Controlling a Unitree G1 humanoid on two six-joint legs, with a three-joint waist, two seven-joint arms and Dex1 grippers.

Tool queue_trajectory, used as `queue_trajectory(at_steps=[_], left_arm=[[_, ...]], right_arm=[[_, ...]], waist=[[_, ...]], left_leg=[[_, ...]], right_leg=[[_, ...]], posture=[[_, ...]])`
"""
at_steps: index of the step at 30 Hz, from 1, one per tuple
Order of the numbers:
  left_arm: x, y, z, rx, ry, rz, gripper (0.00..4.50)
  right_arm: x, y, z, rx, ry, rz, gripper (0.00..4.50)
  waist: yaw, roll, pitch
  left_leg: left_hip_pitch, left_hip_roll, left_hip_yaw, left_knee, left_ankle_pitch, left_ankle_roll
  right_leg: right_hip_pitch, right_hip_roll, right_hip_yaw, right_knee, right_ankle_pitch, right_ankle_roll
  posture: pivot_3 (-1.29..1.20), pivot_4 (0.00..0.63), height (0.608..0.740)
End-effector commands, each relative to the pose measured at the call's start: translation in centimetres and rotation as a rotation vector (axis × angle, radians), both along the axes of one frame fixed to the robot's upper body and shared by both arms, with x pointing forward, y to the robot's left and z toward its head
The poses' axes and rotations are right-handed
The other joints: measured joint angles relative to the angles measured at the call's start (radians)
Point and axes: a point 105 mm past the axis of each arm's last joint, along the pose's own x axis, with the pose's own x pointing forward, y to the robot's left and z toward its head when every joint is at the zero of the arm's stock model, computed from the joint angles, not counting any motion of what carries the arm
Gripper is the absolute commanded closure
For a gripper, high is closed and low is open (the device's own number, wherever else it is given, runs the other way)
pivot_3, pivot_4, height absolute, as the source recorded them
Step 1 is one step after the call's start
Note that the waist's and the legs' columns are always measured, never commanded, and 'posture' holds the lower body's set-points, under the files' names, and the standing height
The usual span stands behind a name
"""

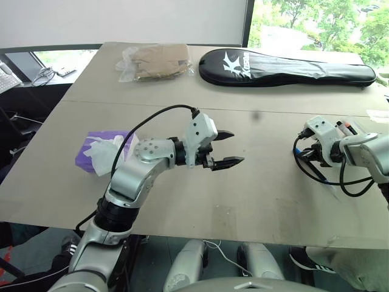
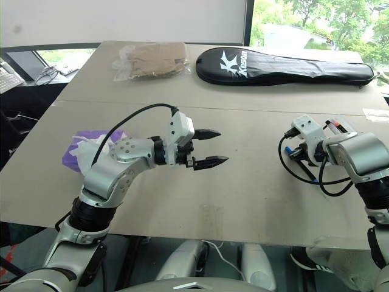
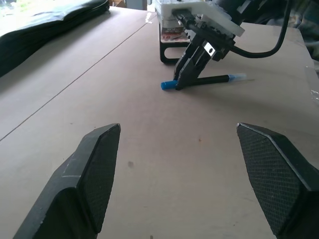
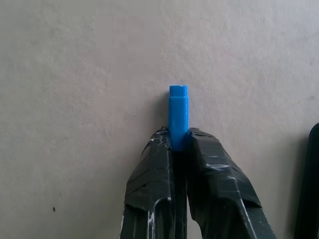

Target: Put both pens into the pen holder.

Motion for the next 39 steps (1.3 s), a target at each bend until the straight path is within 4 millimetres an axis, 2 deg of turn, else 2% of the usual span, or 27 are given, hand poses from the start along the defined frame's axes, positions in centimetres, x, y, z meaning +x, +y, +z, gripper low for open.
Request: queue_trajectory(at_steps=[1,2,5,7,8,10,12,14,24,35,39], left_arm=[[-0.5,-0.3,1.2,-0.022,-0.049,-0.018,0.65],[-0.5,-0.3,1.2,-0.023,-0.051,-0.017,0.65],[-0.3,-0.3,1.6,-0.036,-0.078,-0.007,0.65],[-0.1,-0.4,1.9,-0.053,-0.101,0.007,0.65],[0.0,-0.4,2.1,-0.070,-0.110,0.015,0.65],[-0.5,-1.0,3.7,-0.230,-0.087,-0.026,0.65],[-1.7,-1.3,4.1,-0.263,-0.008,-0.132,0.65],[-1.9,-1.5,4.1,-0.247,0.011,-0.158,0.65],[-1.5,-1.8,4.3,-0.257,0.008,-0.159,0.65],[-1.3,-1.9,4.7,-0.288,-0.010,-0.138,0.65],[-1.2,-1.9,4.9,-0.300,-0.018,-0.122,0.65]], right_arm=[[-0.3,3.7,9.5,0.330,-0.387,0.230,4.48],[-0.5,3.6,12.0,0.404,-0.505,0.224,4.48],[-1.3,1.9,16.8,0.514,-0.782,0.161,4.48],[-1.8,0.9,17.9,0.520,-0.869,0.137,4.48],[-1.8,0.4,17.9,0.496,-0.888,0.121,4.48],[-2.1,-0.6,17.8,0.401,-0.939,0.105,4.48],[-2.4,-2.3,17.8,0.298,-1.002,0.059,4.48],[-2.5,-3.1,17.3,0.212,-1.028,0.048,4.48],[-2.1,-4.5,15.6,0.060,-1.069,0.015,4.48],[-0.9,-6.5,11.6,-0.096,-1.045,0.004,4.48],[-0.8,-6.7,10.9,-0.103,-1.043,0.017,2.78]], waist=[[-0.007,0.001,0.001],[-0.007,0.003,0.002],[0.000,0.003,0.002],[0.012,0.002,0.001],[0.014,0.002,0.001],[0.014,0.002,0.001],[0.010,0.002,0.001],[0.007,0.003,0.001],[-0.013,0.003,0.001],[-0.013,0.004,0.001],[-0.013,0.004,0.001]], left_leg=[[0.000,0.000,0.000,0.000,0.000,0.000],[0.000,0.000,0.000,0.000,0.000,0.000],[-0.001,0.000,-0.001,-0.001,0.000,0.000],[-0.001,-0.001,-0.002,-0.001,0.000,0.000],[-0.001,-0.001,-0.002,0.000,0.000,0.000],[-0.001,-0.001,-0.002,0.000,0.000,0.000],[-0.001,-0.002,-0.001,0.000,0.000,0.000],[-0.001,-0.001,-0.001,0.000,0.000,0.000],[0.001,-0.001,0.001,0.000,0.000,0.000],[0.001,-0.001,0.001,0.000,0.000,0.000],[0.001,-0.001,0.001,0.000,0.000,0.000]], right_leg=[[0.000,0.000,0.000,0.000,0.000,0.000],[0.000,0.000,0.000,0.000,0.000,0.000],[0.000,0.000,-0.001,0.000,0.000,0.000],[0.000,-0.001,-0.002,-0.002,0.000,0.000],[0.000,-0.001,-0.003,-0.002,0.000,0.000],[0.000,-0.001,-0.002,-0.002,0.000,0.000],[0.000,-0.002,-0.002,-0.002,0.000,0.000],[0.000,-0.001,-0.002,-0.001,0.000,0.000],[0.000,0.000,-0.001,0.001,0.000,0.001],[0.000,0.000,-0.001,0.000,0.000,0.001],[0.001,0.000,-0.001,0.000,0.000,0.001]], posture=[[0.00,0.150,0.740],[0.00,0.150,0.740],[0.00,0.150,0.740],[0.00,0.150,0.740],[0.00,0.150,0.740],[0.00,0.150,0.740],[0.00,0.150,0.740],[0.00,0.150,0.740],[0.00,0.150,0.740],[0.00,0.150,0.740],[0.00,0.150,0.740]])
